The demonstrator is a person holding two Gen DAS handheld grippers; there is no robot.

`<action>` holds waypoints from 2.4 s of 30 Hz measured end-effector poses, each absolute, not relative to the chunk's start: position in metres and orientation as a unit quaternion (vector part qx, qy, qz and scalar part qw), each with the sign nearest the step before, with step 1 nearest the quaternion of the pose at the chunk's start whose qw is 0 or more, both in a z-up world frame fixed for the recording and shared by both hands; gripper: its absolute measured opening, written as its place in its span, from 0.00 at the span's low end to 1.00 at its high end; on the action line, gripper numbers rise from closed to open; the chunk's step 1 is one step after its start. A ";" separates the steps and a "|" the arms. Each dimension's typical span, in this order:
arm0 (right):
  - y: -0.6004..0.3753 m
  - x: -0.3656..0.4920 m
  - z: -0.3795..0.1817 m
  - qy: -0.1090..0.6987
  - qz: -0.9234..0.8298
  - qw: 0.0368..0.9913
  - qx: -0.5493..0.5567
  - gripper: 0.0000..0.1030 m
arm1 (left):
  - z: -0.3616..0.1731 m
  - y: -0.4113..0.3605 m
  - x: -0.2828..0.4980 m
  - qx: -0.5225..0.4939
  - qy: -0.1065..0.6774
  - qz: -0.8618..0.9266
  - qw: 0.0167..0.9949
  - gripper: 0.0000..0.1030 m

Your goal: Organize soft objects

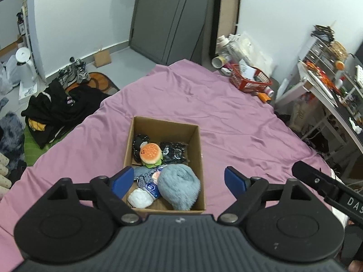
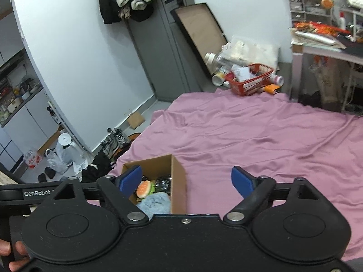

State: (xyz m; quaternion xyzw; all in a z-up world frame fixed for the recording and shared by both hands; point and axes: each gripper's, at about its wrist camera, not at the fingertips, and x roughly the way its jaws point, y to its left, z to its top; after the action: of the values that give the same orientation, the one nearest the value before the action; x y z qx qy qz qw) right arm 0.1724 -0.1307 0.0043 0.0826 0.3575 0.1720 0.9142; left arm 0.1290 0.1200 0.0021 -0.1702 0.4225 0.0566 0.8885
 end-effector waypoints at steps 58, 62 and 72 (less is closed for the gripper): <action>-0.194 -0.005 0.012 0.294 0.034 0.955 -0.021 1.00 | 0.027 0.046 -0.043 -0.069 0.330 -0.011 0.942 0.99; -0.195 -0.007 0.012 0.292 0.038 0.955 -0.019 1.00 | 0.026 0.046 -0.046 -0.074 0.329 -0.011 0.941 0.99; -0.195 -0.009 0.017 0.288 0.049 0.956 -0.014 1.00 | 0.029 0.048 -0.048 -0.074 0.324 -0.004 0.943 0.99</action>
State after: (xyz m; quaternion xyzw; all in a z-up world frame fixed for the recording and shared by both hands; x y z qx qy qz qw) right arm -0.0091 -0.1948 0.0171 -0.0140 0.2881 0.0494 0.9562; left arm -0.0485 0.0482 0.0289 -0.0736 0.3243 -0.0042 0.9431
